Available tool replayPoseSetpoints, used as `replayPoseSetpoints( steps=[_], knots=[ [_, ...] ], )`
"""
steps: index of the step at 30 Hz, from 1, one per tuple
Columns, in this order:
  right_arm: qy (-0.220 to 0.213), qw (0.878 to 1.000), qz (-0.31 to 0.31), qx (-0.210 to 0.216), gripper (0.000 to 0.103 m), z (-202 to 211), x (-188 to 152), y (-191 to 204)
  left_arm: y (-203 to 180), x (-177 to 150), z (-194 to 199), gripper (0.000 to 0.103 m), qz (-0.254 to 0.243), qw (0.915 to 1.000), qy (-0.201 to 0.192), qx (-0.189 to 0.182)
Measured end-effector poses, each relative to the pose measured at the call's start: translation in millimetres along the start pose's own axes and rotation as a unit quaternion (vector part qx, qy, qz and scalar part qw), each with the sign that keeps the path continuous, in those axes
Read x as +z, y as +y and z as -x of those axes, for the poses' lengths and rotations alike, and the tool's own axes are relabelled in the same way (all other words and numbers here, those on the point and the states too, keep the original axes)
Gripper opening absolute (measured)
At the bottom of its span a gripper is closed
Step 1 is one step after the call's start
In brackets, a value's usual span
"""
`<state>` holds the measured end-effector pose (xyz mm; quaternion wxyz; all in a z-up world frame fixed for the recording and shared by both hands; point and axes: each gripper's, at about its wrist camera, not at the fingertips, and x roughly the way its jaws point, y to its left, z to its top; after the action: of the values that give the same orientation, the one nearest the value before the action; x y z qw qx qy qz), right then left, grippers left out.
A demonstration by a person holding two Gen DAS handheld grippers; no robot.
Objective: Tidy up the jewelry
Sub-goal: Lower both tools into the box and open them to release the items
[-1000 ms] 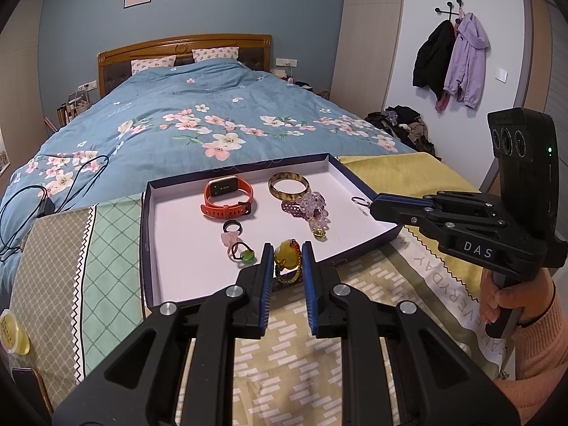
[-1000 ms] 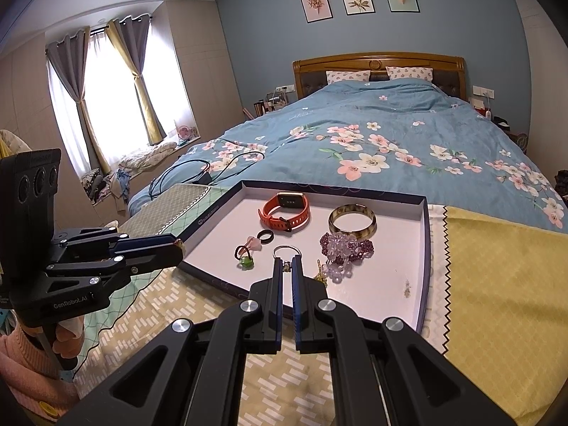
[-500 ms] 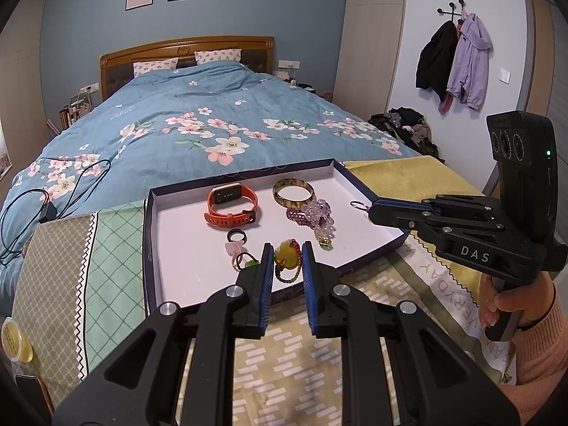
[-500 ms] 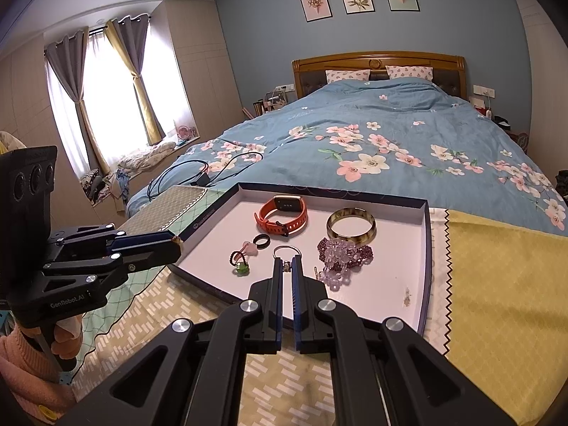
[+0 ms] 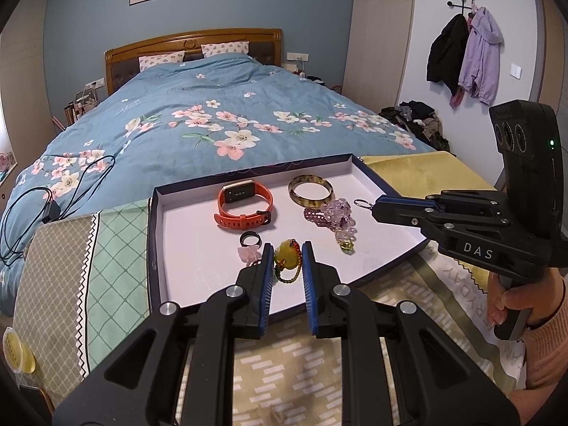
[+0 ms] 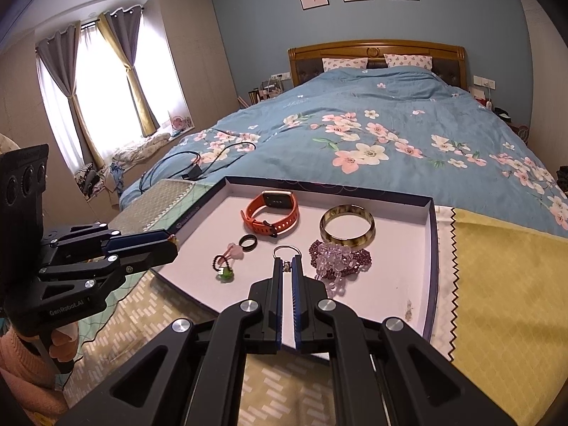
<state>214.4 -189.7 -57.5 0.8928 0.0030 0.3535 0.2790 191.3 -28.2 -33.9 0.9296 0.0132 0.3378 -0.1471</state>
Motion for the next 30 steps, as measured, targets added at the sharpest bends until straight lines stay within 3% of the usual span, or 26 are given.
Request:
replayPoseSetpoints(
  steps=[12,30],
  knots=[
    [0.039,0.999,-0.005,-0.022,0.003,-33.0,-1.3,-8.0,11.5,0.1,-32.2,0.016,0.016,0.9993,0.033,0.007],
    [0.066,0.997,-0.021,-0.045,0.006,-50.6,-9.9,-18.6,24.2,-11.0,-63.0,0.017,0.037,0.9969,0.068,0.017]
  ],
)
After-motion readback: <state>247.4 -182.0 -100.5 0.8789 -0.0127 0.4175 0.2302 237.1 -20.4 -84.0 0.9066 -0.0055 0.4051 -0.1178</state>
